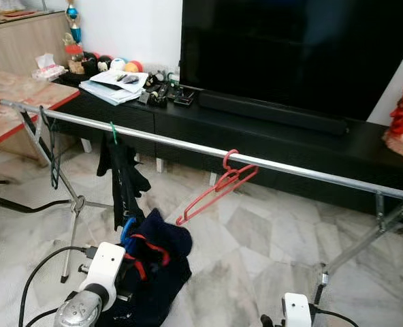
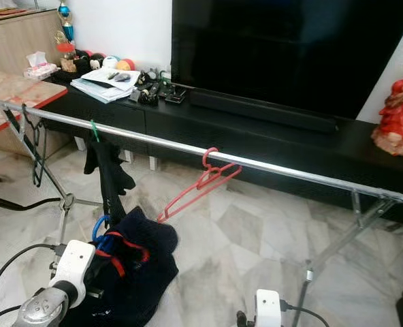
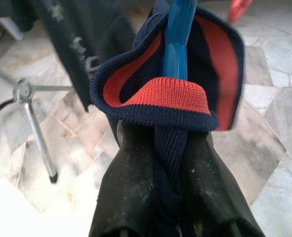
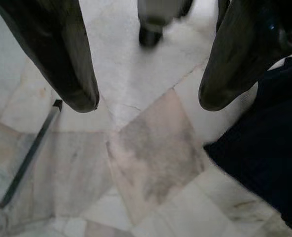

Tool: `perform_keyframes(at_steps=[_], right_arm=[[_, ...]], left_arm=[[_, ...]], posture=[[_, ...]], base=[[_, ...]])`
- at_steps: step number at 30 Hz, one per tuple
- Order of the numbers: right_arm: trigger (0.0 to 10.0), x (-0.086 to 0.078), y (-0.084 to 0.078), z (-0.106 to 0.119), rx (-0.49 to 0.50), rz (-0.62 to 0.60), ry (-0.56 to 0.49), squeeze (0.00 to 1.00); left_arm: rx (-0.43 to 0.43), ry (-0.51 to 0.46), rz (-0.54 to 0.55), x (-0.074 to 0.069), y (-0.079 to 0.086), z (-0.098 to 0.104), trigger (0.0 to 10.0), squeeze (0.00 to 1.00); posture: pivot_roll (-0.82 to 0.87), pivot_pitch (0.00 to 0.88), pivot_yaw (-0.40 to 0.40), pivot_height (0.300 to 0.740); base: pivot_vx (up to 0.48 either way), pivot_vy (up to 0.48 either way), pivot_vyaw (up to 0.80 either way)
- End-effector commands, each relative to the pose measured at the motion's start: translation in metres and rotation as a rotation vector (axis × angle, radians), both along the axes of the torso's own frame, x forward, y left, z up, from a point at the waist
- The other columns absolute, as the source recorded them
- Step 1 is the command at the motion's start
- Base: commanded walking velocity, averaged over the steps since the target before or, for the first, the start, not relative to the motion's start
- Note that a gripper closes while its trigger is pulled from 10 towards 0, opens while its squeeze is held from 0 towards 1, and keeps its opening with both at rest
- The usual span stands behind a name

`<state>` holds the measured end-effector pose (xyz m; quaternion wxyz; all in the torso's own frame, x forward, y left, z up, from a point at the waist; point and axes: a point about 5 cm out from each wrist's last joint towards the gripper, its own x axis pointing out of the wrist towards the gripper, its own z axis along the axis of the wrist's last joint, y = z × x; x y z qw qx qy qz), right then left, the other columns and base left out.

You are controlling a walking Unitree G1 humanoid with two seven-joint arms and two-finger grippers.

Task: Hang hanger

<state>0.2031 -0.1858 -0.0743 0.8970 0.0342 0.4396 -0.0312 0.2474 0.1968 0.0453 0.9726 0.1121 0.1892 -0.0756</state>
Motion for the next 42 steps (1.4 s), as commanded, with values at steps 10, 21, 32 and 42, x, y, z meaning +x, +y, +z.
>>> perform_keyframes(at_steps=[10, 21, 32, 42], right_arm=[[10.0, -0.004, -0.007, -0.002, 0.0, -0.013, 0.019, 0.0], [10.0, -0.005, -0.005, -0.002, 0.008, -0.007, 0.021, 0.0], [10.0, -0.005, -0.003, -0.003, 0.01, 0.0, 0.025, 0.0], [10.0, -0.006, -0.005, -0.003, -0.003, -0.005, 0.021, 0.0]], left_arm=[[-0.004, -0.033, -0.025, 0.005, -0.01, 0.006, 10.0, 0.0], [-0.005, -0.029, -0.022, 0.004, -0.01, 0.005, 10.0, 0.0], [-0.002, -0.032, -0.043, 0.004, -0.012, 0.004, 10.0, 0.0], [-0.012, -0.094, -0.162, 0.01, -0.017, 0.016, 10.0, 0.0]], posture=[[0.18, 0.024, -0.056, 0.74], [0.18, 0.026, -0.058, 0.74], [0.18, 0.02, -0.057, 0.74], [0.18, 0.005, -0.057, 0.74]], base=[[0.365, 0.0, 0.0], [0.366, 0.0, 0.0], [0.195, 0.0, 0.0], [0.0, 0.0, 0.0]])
